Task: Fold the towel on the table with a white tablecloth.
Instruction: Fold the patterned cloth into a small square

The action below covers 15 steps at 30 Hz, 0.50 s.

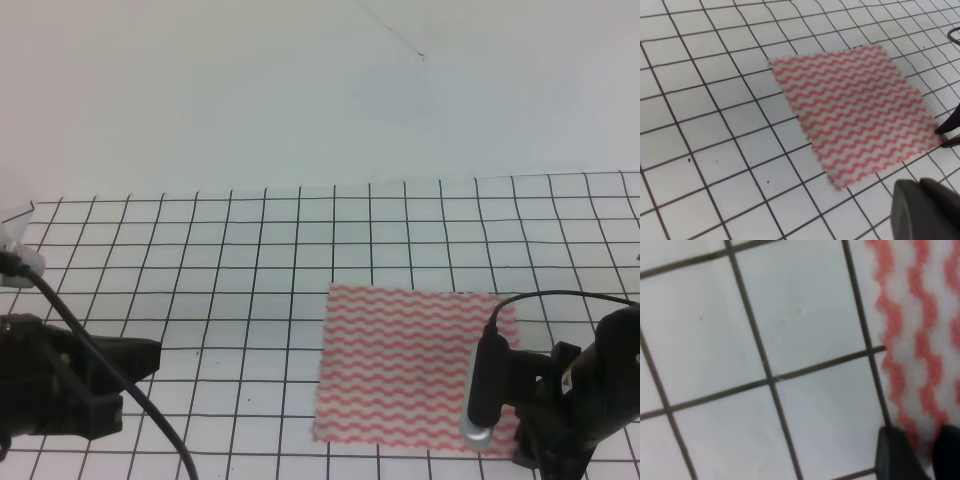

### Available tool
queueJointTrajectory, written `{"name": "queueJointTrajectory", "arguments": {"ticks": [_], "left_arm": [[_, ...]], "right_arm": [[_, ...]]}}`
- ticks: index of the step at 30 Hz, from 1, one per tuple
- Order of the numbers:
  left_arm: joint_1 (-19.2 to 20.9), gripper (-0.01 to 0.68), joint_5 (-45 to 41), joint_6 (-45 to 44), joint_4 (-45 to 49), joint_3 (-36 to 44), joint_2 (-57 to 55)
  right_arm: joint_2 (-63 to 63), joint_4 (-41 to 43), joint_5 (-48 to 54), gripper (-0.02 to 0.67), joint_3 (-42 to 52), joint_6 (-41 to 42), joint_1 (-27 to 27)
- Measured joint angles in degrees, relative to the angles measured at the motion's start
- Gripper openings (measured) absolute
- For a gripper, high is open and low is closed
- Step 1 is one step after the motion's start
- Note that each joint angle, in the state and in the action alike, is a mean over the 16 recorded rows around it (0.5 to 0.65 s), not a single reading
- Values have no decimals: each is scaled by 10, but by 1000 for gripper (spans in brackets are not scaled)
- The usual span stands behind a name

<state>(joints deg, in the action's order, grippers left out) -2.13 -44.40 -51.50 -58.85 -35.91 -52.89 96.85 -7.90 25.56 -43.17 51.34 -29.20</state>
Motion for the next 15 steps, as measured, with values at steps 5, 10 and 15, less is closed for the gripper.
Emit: {"name": "queueJointTrajectory", "arguments": {"ticks": [5,10,15], "left_arm": [[0,1,-1,3,0,0,0],[0,1,-3,5,0,0,0],[0,1,-5,8,0,0,0]], "right_arm": [[5,0,-2,136,-1,1,0],[5,0,-4,81,-1,1,0],[-1,0,-4,28,-1,1,0]]}}
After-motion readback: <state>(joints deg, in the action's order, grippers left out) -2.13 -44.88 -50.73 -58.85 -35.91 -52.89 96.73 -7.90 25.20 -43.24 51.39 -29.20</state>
